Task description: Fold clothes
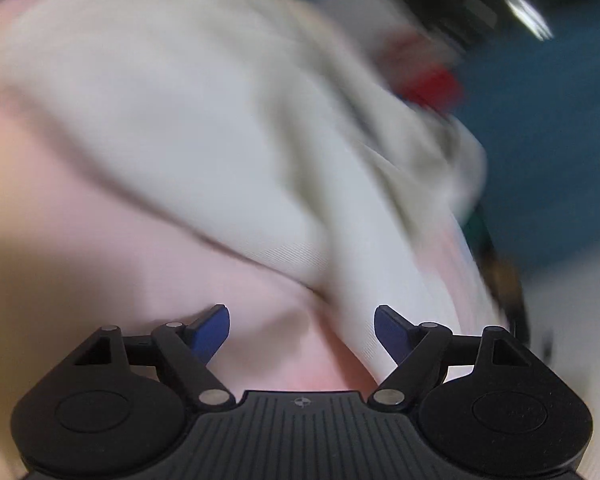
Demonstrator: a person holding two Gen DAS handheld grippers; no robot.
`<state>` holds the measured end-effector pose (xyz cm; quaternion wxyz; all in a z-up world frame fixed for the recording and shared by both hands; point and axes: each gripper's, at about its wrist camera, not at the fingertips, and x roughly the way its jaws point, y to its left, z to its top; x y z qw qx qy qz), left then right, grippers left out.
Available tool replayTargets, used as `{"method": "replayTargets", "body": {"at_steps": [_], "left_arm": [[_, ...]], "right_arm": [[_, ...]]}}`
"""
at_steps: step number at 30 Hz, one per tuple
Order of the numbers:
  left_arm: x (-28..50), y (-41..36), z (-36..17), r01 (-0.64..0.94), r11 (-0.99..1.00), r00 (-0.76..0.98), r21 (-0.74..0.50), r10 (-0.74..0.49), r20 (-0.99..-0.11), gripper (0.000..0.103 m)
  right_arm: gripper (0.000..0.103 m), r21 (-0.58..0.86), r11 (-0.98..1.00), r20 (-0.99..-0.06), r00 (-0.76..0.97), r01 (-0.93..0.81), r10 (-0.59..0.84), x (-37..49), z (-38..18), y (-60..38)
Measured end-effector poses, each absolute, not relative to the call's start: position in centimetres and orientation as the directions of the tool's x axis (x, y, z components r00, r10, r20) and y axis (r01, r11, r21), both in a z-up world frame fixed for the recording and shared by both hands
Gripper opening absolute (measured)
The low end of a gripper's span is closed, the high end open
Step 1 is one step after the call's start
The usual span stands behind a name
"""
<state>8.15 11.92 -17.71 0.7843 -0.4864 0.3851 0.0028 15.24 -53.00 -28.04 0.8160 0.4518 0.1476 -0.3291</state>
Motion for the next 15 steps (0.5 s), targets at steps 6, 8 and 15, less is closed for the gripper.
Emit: {"method": "replayTargets", "body": {"at_steps": [6,8,15], "left_arm": [[7.0,18.8,-19.5,-0.492,0.209,0.819,-0.845,-0.218,-0.531,0.054],[7.0,20.4,-19.5,-0.509,0.194,0.824,-0.838,-0.172,-0.54,0.034],[6.3,23.7,-14.8,-0.496,0.311,0.833,-0.811,-0.092,-0.545,0.009]], "right_arm": [[0.006,0.648,0.363,-0.535,0.739,0.669,-0.409,15.5,-28.3,-52.9],[0.006,0.653,0.36,-0.531,0.742,0.666,-0.41,15.5,-28.4,-52.9],[0.006,0.648,0.349,-0.542,0.732,0.677,-0.413,14.9,-28.3,-52.7]]}}
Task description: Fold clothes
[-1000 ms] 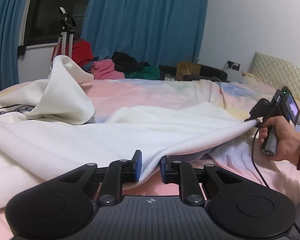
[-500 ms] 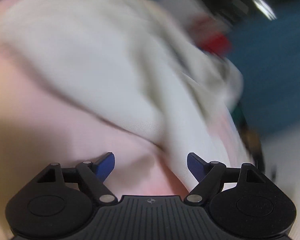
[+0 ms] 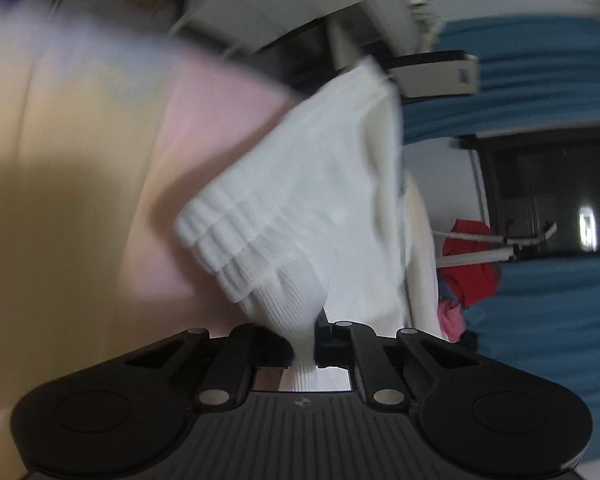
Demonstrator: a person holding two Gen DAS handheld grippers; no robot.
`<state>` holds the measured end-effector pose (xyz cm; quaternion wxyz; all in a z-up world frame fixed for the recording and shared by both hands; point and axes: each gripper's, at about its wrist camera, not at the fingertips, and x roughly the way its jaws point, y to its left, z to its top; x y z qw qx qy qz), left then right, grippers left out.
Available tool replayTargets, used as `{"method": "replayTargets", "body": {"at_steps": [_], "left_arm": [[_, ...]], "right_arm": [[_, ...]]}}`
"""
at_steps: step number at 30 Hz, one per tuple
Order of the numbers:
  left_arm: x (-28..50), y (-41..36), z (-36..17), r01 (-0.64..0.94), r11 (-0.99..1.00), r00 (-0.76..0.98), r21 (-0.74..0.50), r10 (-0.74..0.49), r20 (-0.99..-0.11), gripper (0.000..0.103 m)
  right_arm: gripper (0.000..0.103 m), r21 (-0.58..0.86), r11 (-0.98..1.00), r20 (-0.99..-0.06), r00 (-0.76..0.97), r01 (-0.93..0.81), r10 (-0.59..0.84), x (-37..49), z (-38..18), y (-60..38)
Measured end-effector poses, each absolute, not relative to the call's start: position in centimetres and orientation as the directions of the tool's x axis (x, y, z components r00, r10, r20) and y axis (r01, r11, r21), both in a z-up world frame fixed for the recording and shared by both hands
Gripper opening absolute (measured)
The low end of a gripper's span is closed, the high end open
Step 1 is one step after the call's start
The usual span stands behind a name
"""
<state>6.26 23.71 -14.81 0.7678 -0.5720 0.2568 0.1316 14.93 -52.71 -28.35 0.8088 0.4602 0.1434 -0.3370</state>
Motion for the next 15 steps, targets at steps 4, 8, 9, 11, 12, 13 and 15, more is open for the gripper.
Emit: {"method": "replayTargets", "body": {"at_steps": [4,8,9,11,12,13,15], "left_arm": [[4.6,26.0,-10.5,-0.475,0.381,0.845,-0.794,-0.055,-0.532,0.008],[2.8,27.7,-8.8,-0.475,0.399,0.833,-0.784,-0.083,-0.547,0.008],[2.4,27.8,-8.7,-0.484,0.405,0.826,-0.776,-0.081,-0.558,0.008],[1.7,28.3,-8.9,-0.506,0.417,0.808,-0.755,-0.079,-0.584,0.008],[1.3,28.5,-9.2,-0.519,0.424,0.796,-0.742,-0.078,-0.601,0.008],[0.9,28.6,-9.5,-0.535,0.439,0.78,-0.722,-0.072,-0.622,0.008],[0.8,28.5,-9.9,-0.57,0.473,0.742,-0.672,-0.055,-0.669,0.008]], "right_arm": [[0.006,0.645,0.339,-0.543,0.723,0.685,-0.427,13.9,-27.7,-52.6],[0.006,0.631,0.31,-0.56,0.694,0.711,-0.452,12.3,-26.8,-52.5],[0.006,0.619,0.308,-0.563,0.682,0.722,-0.467,11.9,-26.5,-52.4],[0.006,0.59,0.299,-0.571,0.649,0.75,-0.503,11.2,-25.9,-52.0],[0.006,0.57,0.291,-0.583,0.628,0.768,-0.516,11.0,-25.7,-51.9],[0.006,0.551,0.282,-0.593,0.606,0.785,-0.529,10.7,-25.5,-51.7],[0.006,0.51,0.265,-0.613,0.562,0.818,-0.555,10.2,-25.1,-51.5]]}}
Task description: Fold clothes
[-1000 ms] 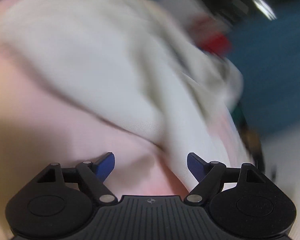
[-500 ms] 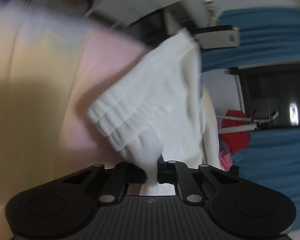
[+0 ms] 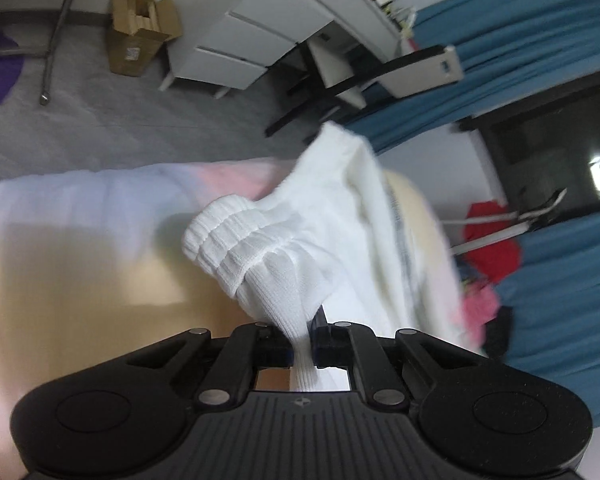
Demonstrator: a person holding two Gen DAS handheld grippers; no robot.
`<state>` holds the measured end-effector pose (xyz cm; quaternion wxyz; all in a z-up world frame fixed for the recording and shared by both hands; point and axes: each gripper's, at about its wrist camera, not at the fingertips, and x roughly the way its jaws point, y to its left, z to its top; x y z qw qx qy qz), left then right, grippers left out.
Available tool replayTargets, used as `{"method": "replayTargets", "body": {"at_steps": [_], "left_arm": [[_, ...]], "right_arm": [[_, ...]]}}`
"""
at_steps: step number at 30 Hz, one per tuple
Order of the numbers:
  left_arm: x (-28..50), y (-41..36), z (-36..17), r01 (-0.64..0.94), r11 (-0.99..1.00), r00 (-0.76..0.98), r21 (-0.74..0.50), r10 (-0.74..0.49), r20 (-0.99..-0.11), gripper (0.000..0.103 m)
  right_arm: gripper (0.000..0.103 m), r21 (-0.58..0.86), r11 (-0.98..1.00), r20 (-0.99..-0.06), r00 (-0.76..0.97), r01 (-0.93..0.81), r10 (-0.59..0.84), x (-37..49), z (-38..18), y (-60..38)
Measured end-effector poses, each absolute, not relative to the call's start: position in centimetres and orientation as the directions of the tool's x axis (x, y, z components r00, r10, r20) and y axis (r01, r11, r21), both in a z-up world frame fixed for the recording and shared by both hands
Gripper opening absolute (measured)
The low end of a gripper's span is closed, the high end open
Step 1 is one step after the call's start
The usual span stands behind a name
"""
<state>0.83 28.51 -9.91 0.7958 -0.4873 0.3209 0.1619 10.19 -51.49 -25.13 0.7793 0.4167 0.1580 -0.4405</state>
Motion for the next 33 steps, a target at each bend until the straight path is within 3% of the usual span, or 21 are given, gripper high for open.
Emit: {"method": "replayTargets", "body": {"at_steps": [4,9,12,13,14,16,19,25,33], "left_arm": [[1.2,28.3,-10.8,-0.606,0.519,0.691,-0.603,-0.033,-0.722,0.01],[1.8,26.9,-9.6,-0.586,0.607,0.681,-0.537,0.009,-0.732,0.018],[1.5,25.9,-8.6,-0.585,0.647,0.671,-0.488,0.049,-0.74,0.039],[1.2,25.6,-8.3,-0.584,0.653,0.675,-0.482,0.06,-0.736,0.049],[1.2,25.3,-7.9,-0.581,0.664,0.678,-0.471,0.075,-0.731,0.053],[0.7,24.6,-7.2,-0.568,0.701,0.685,-0.432,0.112,-0.72,0.057],[0.5,22.6,-5.9,-0.538,0.765,0.711,-0.353,0.187,-0.678,0.079],[-0.1,17.1,-2.7,-0.417,0.888,0.803,-0.192,0.261,-0.536,0.082],[1.5,7.8,-0.7,-0.192,0.976,0.882,-0.099,0.127,-0.455,0.082]], "right_arm": [[0.008,0.452,0.247,-0.705,0.512,0.857,-0.491,10.4,-26.8,-52.3],[0.01,0.448,0.262,-0.72,0.518,0.855,-0.461,10.5,-27.3,-52.5],[0.014,0.436,0.28,-0.719,0.518,0.855,-0.464,10.7,-26.8,-52.2],[0.024,0.432,0.286,-0.715,0.518,0.855,-0.469,10.7,-26.6,-51.9],[0.046,0.428,0.303,-0.707,0.524,0.852,-0.475,10.9,-26.2,-51.7],[0.072,0.405,0.349,-0.682,0.534,0.845,-0.5,11.3,-25.4,-51.1],[0.072,0.36,0.407,-0.641,0.539,0.84,-0.546,11.8,-23.9,-50.0],[0.072,0.342,0.522,-0.544,0.618,0.781,-0.567,12.4,-20.7,-47.5],[0.072,0.349,0.768,-0.375,0.831,0.537,-0.41,13.0,-16.3,-40.7]]}}
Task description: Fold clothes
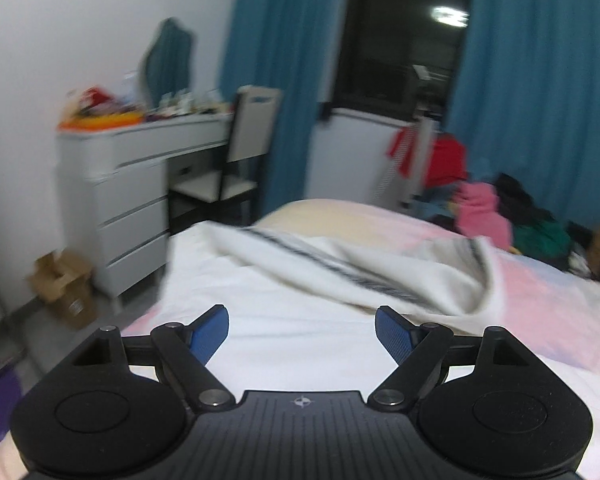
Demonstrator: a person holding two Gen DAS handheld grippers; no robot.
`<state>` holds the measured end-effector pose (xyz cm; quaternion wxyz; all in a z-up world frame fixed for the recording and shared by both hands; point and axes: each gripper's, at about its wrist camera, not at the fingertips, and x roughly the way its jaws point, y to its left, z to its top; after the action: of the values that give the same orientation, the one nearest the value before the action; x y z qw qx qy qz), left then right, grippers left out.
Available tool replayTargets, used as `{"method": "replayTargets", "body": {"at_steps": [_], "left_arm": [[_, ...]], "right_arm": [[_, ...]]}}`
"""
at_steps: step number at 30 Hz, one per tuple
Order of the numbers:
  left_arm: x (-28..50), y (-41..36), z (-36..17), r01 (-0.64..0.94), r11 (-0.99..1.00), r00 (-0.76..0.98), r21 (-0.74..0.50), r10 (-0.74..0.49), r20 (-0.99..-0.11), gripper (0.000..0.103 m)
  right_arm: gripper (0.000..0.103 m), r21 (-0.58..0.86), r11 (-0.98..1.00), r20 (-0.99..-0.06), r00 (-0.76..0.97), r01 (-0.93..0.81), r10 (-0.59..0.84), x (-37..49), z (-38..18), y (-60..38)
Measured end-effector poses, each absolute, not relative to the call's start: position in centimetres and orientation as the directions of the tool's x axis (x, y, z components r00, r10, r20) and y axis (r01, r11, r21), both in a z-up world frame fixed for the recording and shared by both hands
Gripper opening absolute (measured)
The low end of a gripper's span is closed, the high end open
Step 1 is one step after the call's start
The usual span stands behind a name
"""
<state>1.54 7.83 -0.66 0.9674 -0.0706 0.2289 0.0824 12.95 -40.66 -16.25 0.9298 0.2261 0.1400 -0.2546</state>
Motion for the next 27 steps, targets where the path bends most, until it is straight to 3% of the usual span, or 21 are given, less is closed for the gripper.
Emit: {"method": "replayTargets", "body": {"at_steps": [13,18,23,27], "left_arm": [[5.3,-3.3,-1.9,0.045,0.998,0.912,-0.042,-0.058,-0.406,0.082],[6.1,-3.2,-4.3,0.058,0.997,0.903,-0.042,-0.07,-0.424,0.082],[7.0,-0.6,-6.3,0.015,0.992,0.91,-0.124,-0.065,-0.41,0.085],[9.0,0.4,-8.4,0.011,0.994,0.902,-0.106,-0.056,-0.428,0.085]], "right_arm": [[0.072,0.314,0.942,-0.259,0.965,0.117,-0.033,14.0,-15.4,-31.3],[0.072,0.289,0.956,-0.306,0.951,0.043,0.049,16.4,-17.7,-28.9],[0.06,0.392,0.92,-0.363,0.916,-0.015,0.17,23.1,-19.1,-27.3],[0.06,0.515,0.857,-0.415,0.871,-0.015,0.264,30.9,-21.4,-25.5]]}}
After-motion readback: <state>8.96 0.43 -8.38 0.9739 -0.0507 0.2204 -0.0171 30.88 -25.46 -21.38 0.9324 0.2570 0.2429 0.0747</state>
